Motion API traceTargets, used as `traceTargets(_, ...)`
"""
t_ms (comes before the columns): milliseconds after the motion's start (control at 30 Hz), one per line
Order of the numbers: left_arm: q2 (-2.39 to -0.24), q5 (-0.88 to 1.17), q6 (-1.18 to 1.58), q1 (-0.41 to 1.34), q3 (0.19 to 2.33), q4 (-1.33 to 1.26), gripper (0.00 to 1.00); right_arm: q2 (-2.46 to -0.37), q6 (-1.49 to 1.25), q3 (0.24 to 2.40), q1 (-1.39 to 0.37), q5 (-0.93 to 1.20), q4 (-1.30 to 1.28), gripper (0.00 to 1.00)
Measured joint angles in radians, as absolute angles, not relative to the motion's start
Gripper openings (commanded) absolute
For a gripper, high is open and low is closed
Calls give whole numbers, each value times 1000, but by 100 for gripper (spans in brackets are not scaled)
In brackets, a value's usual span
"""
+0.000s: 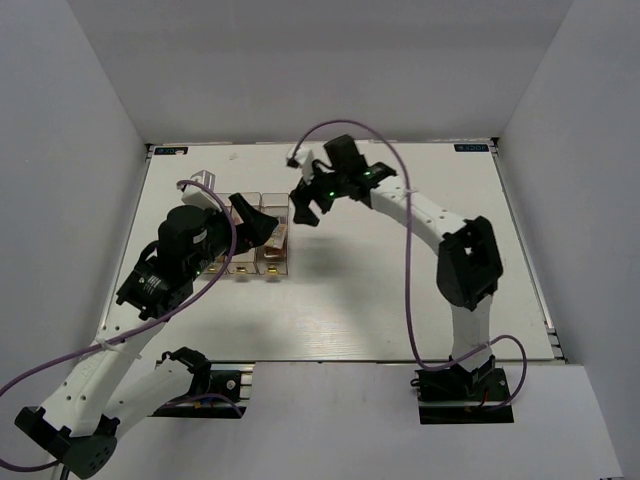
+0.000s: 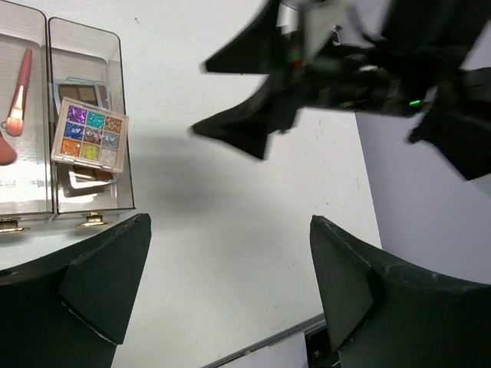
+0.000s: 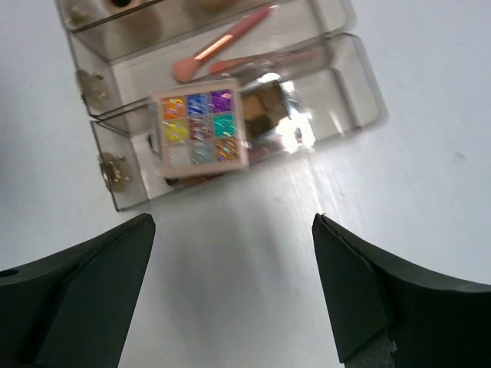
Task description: Organize the makeup
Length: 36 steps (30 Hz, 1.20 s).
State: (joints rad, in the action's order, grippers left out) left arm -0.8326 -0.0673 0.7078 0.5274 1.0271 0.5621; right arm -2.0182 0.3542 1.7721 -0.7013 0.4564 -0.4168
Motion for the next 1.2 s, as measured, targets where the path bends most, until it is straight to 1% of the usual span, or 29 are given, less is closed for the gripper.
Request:
traceTargets(200, -810, -58, 723, 527, 967, 518, 94, -1828, 321, 1638, -531, 464, -413, 89)
traceTargets(300, -817, -43, 728, 527, 937, 494, 94, -1757, 328, 1557, -476, 475, -413, 87)
traceTargets(367, -831, -34, 731, 527, 931, 483, 94, -1737, 350, 1520, -467, 490, -419, 76)
traceTargets(400, -839, -30, 731, 527, 930, 478, 94, -1734, 365, 1504, -467, 500, -419, 60)
traceTargets(467, -856, -23, 731, 527, 930, 469, 94, -1734, 399, 1472, -477, 524, -420, 37)
traceTargets(500, -863, -21, 731, 527, 930, 466, 94, -1739, 412, 1465, -485, 535, -429, 18)
traceTargets(533, -868, -20, 731, 527, 930, 466, 94, -1745, 430, 1464, -492, 543, -435, 10)
traceTargets(567, -874, -21, 733, 527, 930, 466, 94, -1758, 438, 1467, -499, 553, -440, 3)
traceTargets(600, -878, -25, 735, 527, 930, 468, 94, -1774, 446, 1480, -507, 561, -451, 0)
traceTargets(1000, -904, -136, 786, 527, 930, 553, 93, -2090, 482, 1799, -648, 564, -468, 0)
traceTargets(1200, -861, -169, 809, 527, 930, 610, 93, -2178, 479, 1836, -708, 525, -461, 0)
